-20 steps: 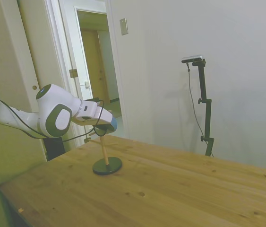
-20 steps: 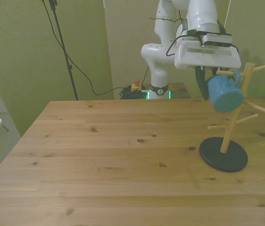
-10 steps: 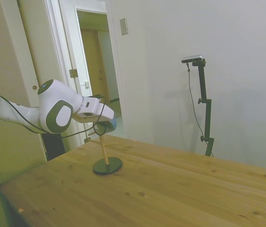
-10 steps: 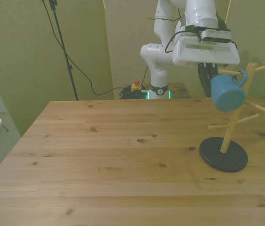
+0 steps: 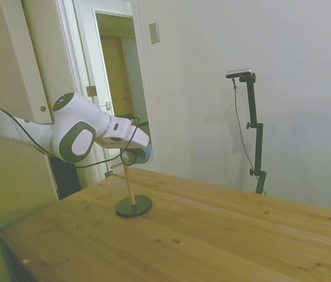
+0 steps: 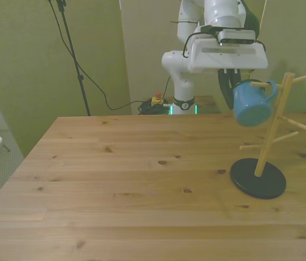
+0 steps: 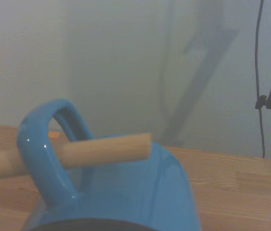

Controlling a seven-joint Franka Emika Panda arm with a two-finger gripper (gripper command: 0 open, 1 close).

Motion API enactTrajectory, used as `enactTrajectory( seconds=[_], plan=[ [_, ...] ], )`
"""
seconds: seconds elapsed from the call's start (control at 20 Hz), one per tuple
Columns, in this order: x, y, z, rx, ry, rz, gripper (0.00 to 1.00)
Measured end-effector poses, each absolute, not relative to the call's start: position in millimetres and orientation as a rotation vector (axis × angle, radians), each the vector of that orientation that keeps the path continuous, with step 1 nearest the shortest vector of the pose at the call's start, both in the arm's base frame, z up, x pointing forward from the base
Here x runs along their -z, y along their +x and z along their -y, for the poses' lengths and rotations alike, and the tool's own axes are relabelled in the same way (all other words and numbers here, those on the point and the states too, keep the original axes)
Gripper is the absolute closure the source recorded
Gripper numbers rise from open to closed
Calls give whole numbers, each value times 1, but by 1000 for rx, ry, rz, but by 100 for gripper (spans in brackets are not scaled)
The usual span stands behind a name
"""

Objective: Unload the mug

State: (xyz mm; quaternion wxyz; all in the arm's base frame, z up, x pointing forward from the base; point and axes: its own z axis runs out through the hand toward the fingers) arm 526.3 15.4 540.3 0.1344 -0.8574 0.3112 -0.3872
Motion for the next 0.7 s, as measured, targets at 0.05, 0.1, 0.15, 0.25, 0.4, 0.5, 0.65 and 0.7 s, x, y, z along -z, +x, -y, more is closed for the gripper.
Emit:
enactTrajectory(
  seconds=[0.05,0.1,0.15,0.25,0.4,0.5,0.65,0.7],
  plan=[
    [-543,526,-11,1119,-2476,-905,100],
    [-546,527,-8,1114,-2472,-903,100],
    [-549,526,-5,1109,-2465,-904,100],
    [-554,525,1,1101,-2447,-905,100],
    [-555,520,16,1081,-2431,-915,100],
    [-555,516,26,1078,-2421,-932,100],
    [-560,511,39,1085,-2391,-963,100],
    [-561,509,43,1083,-2377,-975,100]
  ],
)
